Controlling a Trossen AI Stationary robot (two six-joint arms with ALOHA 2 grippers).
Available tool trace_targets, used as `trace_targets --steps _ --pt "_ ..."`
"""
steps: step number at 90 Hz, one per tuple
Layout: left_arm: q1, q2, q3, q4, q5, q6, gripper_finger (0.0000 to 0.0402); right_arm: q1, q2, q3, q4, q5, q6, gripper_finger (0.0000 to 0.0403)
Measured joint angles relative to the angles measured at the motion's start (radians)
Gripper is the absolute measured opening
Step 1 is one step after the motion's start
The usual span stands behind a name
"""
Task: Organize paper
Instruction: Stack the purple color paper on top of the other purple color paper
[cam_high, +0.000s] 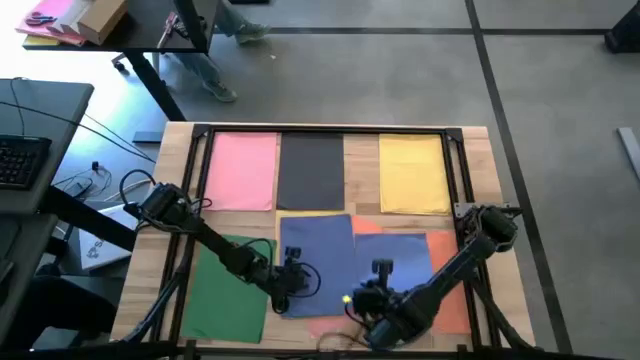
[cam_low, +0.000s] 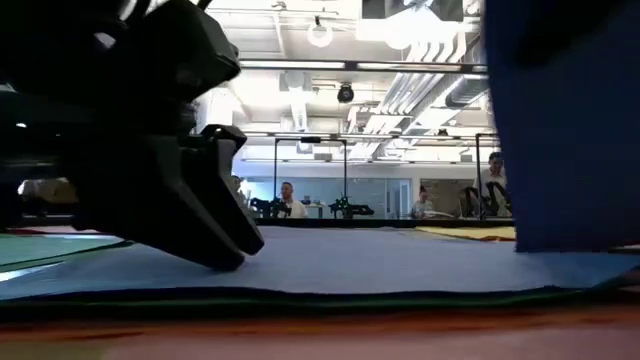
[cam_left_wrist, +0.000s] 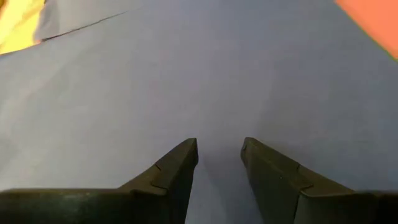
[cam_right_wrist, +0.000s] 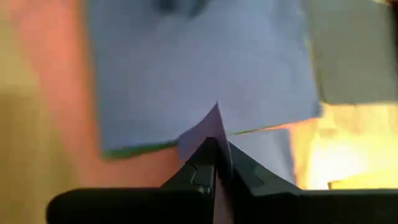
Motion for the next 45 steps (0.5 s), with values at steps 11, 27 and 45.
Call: trace_targets --steps 11,27,45 --pt "-0.02 -0.005 0.0 0.001 -0.02 0.0 0.013 -0.048 0.0 0.017 -0.015 0.033 0.092 0.0" --pt "-0.039 -0.03 -0.003 -0.013 -0.038 0.002 0.013 -0.078 0.0 0.111 -0.144 0.046 0.103 0.0" --pt "-0.044 -0.053 -0.004 -0.022 -0.037 0.034 0.013 -0.08 -0.002 0.154 -0.003 0.208 -0.058 0.0"
